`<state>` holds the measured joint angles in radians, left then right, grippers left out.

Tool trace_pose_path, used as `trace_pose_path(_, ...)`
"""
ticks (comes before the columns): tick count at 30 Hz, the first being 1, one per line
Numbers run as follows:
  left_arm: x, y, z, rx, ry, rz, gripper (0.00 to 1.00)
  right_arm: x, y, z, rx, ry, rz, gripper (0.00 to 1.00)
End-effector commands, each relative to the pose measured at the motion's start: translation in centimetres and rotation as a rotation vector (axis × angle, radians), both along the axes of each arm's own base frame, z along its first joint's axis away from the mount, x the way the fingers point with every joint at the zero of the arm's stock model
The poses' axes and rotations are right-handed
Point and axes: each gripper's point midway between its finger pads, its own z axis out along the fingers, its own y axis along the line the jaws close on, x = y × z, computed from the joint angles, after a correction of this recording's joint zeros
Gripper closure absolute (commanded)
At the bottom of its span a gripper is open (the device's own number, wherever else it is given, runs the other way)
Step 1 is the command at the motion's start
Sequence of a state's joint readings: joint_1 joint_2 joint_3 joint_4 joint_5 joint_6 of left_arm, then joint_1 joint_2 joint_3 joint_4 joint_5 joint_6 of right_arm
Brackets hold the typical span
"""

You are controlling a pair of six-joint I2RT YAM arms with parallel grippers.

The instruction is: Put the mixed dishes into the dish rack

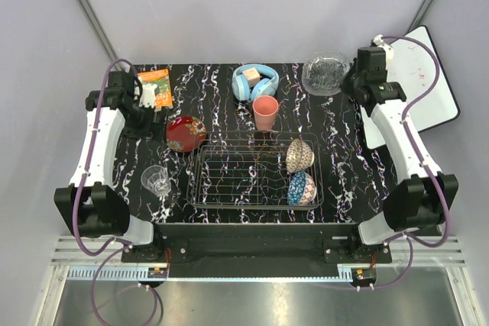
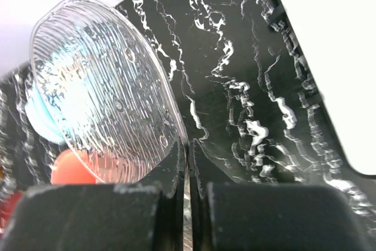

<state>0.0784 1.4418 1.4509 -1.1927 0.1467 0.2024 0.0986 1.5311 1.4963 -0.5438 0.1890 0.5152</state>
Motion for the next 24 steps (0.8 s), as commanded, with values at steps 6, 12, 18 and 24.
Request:
trace_pose_path(6,1.0,-0.6,-0.3,-0.037,-0.024,0.000,0.01,-5.4,4.3,6.1,-0.521,-0.232,0.320,1.00)
trace_pose_path(12,0.9,-0.6,-0.3,-0.034,-0.024,0.001,0.01,-8.6,6.7,8.8,-0.755,-0.389,0.469,1.00)
trace_pose_path(18,0.9,-0.5,-0.4,-0.033,-0.025,0.005,0.01,-11.5,10.1,9.0,-0.978,-0.535,0.656,1.00)
trace_pose_path(24,0.9,-0.5,-1.0,-0.031,-0.008,0.010,0.01,-12.8,12.6,8.1,-1.275,-0.610,0.746,1.00)
